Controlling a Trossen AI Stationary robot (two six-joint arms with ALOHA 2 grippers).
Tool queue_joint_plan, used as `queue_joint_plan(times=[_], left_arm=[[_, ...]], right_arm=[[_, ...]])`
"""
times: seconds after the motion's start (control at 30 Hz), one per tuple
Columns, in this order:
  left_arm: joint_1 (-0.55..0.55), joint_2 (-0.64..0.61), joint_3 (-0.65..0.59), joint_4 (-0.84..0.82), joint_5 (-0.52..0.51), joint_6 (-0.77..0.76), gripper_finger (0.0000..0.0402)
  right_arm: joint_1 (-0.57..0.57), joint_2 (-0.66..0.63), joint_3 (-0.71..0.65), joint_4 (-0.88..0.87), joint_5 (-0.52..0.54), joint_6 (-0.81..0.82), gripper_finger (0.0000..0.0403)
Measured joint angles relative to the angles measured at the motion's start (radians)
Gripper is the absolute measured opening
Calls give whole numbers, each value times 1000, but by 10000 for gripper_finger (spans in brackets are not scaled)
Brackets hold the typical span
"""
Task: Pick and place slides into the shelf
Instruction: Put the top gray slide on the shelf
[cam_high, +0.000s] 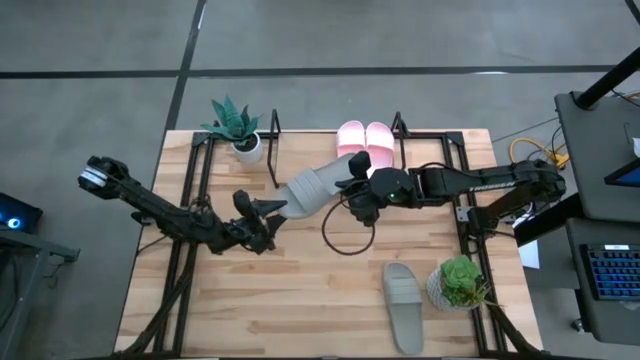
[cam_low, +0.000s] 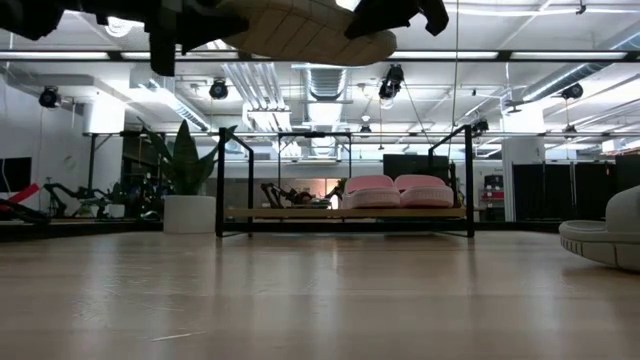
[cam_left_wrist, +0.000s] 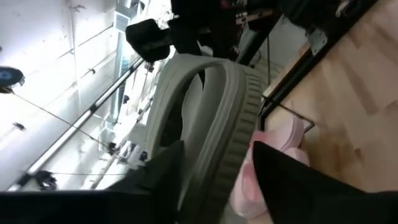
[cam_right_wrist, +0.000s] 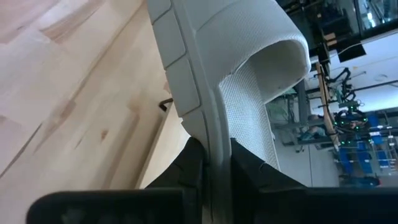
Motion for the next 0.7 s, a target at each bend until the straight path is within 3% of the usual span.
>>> queue_joint_plan(times=[0.27,0.43,0.7], left_arm=[[-1,67,58,-8,-161,43,23],[-1,56,66,-2,-183,38,15],[3,38,70,0,-358,36,15]], right_arm=[[-2,0,1,-3,5,4,33],[-5,0,1,32,20,54,47],[-4,-11,33,31,145,181,163]])
